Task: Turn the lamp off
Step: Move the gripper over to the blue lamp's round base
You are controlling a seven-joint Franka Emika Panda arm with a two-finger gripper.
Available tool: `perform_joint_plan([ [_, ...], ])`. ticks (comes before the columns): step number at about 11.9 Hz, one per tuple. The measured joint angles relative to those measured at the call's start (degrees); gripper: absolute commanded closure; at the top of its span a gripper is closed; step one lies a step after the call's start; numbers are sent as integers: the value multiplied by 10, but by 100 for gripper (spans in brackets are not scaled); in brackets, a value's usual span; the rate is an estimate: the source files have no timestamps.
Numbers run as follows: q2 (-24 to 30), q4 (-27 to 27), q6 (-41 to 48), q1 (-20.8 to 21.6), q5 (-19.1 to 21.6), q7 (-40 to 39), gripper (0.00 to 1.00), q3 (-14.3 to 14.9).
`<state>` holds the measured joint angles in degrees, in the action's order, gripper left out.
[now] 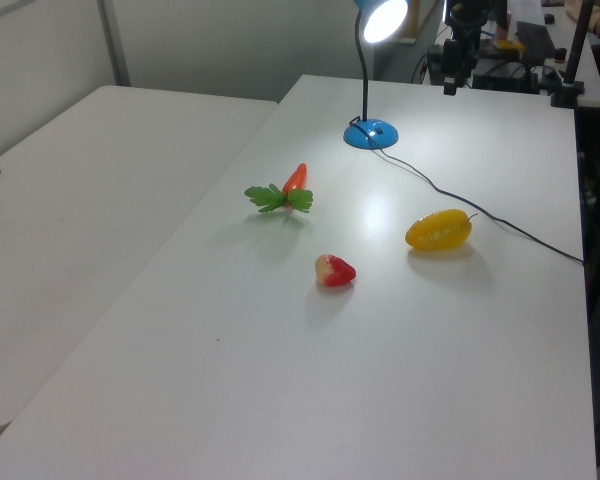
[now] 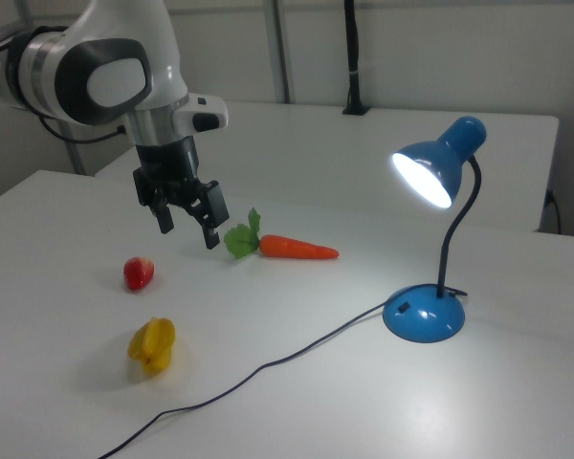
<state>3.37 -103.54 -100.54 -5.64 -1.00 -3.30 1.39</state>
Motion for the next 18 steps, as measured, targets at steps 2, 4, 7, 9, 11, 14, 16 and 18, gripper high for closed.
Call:
perform_joint_plan([
  [2,0,0,0,-2,0,0,0,1],
  [4,0,0,0,-10,0,-6,12,2],
  [7,0,0,0,-16,0,-8,56,2],
  [9,0,0,-4,-20,0,-8,80,4],
  [11,-3,0,-25,-31,0,-8,90,5],
  [14,-19,0,-81,-55,0,-7,95,5],
  [16,-38,-1,-137,-77,0,5,97,6],
  [18,-67,-1,-204,-100,1,23,99,7],
])
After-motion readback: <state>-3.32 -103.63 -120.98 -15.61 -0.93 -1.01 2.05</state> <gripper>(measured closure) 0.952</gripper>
